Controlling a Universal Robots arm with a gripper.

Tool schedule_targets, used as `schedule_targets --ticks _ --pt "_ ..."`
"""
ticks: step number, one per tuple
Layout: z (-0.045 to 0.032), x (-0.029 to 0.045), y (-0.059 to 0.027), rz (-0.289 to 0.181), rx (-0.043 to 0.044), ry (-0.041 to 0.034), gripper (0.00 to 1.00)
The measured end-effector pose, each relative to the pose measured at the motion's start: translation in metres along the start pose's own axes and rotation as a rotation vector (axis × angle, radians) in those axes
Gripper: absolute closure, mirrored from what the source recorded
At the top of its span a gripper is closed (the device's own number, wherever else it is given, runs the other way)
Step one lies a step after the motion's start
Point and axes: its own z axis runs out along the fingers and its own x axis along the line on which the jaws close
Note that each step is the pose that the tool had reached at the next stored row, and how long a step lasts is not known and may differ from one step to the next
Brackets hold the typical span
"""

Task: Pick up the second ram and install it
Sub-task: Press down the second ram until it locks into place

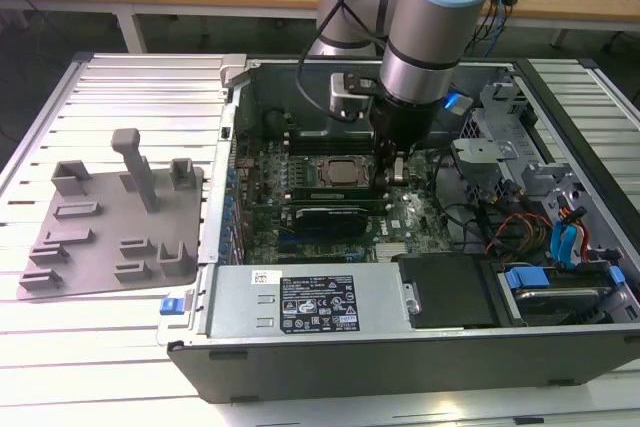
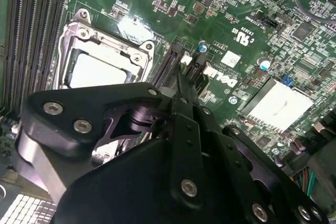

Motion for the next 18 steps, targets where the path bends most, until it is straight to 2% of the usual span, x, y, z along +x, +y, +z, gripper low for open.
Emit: schedule_targets --ticks 1,2,3,5,8,11,13,16,18 --pt "-0.0053 0.0003 0.001 0.0 0.0001 0.0028 0.92" --pt "-0.0051 0.0004 0.0037 0.0 0.0008 0.0026 0.92" --pt "-0.0046 0.0009 0.0133 0.0 0.0035 0.0027 0.92" --pt "-0.0038 0.0008 0.0239 0.0 0.0054 0.0028 0.92" --pt "-0.0016 0.0 0.0471 0.0 0.0083 0.0028 0.92" --pt "-0.0002 0.0005 0.0599 0.0 0.0105 0.0025 0.92" --pt "0.002 0.0014 0.0786 0.0 0.0145 0.0024 0.92" --pt "0.0046 0.0018 0.0847 0.0 0.0151 0.0025 0.92" --pt "0.008 0.0018 0.0848 0.0 0.0146 0.0019 0.92"
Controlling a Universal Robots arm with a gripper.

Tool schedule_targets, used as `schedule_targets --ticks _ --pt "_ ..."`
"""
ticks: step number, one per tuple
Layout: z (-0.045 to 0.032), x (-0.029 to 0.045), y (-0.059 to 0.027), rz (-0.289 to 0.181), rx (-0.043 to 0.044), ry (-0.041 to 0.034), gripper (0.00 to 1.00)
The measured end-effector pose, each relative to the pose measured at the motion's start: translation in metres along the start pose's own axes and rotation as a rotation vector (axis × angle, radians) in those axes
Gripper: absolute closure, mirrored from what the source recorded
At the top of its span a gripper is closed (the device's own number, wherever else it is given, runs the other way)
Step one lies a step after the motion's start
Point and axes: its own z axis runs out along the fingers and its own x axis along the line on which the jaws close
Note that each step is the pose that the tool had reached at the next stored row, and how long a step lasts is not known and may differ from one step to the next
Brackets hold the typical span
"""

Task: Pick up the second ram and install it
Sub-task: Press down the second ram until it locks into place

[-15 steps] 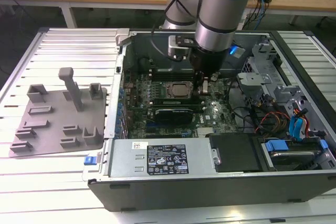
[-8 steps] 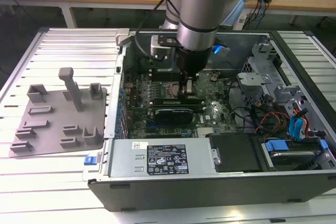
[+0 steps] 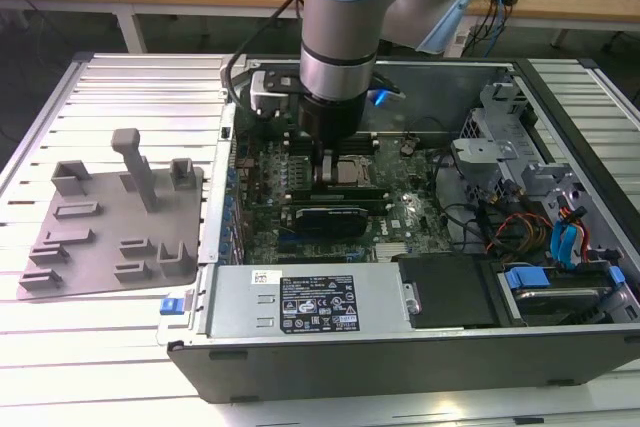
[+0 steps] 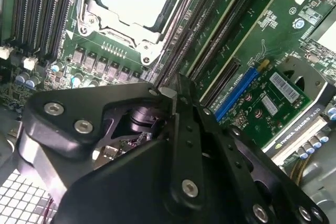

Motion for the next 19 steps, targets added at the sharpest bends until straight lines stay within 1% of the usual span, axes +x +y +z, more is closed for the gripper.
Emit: schedule_targets --ticks 3,4,5,6,7,9,10,12,13,15,17,18,19 --pt "0.001 0.0 -0.0001 0.0 0.0004 -0.0003 0.92" --pt "-0.0022 -0.0005 -0.0008 0.0 0.0025 -0.0033 0.92" --pt "-0.0046 -0.0004 -0.0022 0.0 0.0007 -0.0014 0.92" --pt "-0.0051 -0.0004 -0.0043 0.0 -0.0011 -0.0008 0.92" --pt "-0.0057 -0.0008 -0.0151 0.0 -0.0093 -0.0003 0.92" --pt "-0.0063 -0.0015 -0.0304 0.001 -0.0224 0.0004 0.92" --pt "-0.0065 -0.0018 -0.0351 0.001 -0.0252 0.0004 0.92" --pt "-0.0084 -0.002 -0.0393 0.0 -0.0268 0.0008 0.92" --pt "-0.0115 -0.002 -0.0397 0.0 -0.0269 0.0007 0.92" --pt "-0.0288 -0.0023 -0.039 0.001 -0.0269 0.0006 0.92" --pt "-0.0394 -0.0024 -0.0387 0.001 -0.027 0.0007 0.92" --pt "-0.0506 -0.0025 -0.0382 0.001 -0.0269 0.0006 0.92" --pt "-0.0559 -0.0026 -0.038 0.0 -0.0269 0.0003 0.92"
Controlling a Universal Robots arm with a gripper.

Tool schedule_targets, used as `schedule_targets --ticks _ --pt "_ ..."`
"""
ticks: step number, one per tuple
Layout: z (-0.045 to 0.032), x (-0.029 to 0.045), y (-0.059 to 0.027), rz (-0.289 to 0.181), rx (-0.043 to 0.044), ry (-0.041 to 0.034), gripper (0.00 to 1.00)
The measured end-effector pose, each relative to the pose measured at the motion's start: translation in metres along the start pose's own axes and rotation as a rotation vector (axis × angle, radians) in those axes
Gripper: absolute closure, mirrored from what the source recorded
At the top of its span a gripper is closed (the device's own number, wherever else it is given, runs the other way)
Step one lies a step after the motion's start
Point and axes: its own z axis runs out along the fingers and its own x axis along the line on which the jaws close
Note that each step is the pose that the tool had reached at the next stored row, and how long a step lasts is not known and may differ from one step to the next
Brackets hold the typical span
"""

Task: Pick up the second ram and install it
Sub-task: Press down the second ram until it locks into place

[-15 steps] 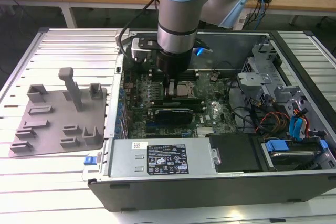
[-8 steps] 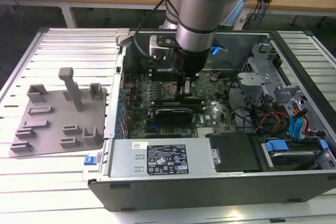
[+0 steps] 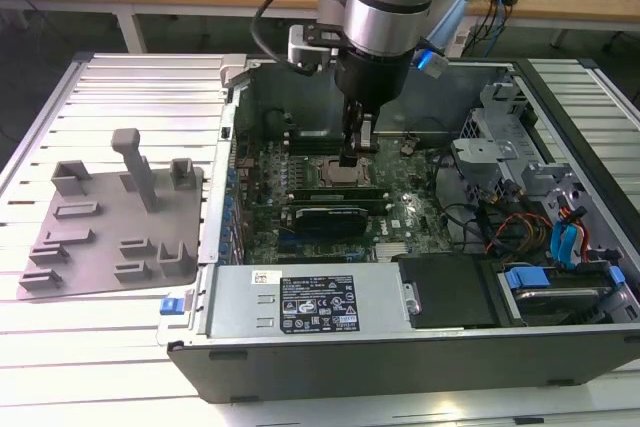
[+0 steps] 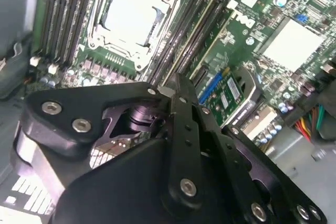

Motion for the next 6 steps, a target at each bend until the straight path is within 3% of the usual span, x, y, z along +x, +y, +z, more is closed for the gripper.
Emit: schedule_targets --ticks 6 --pt "-0.0002 0.0 0.0 0.0 -0.0001 0.0002 0.92"
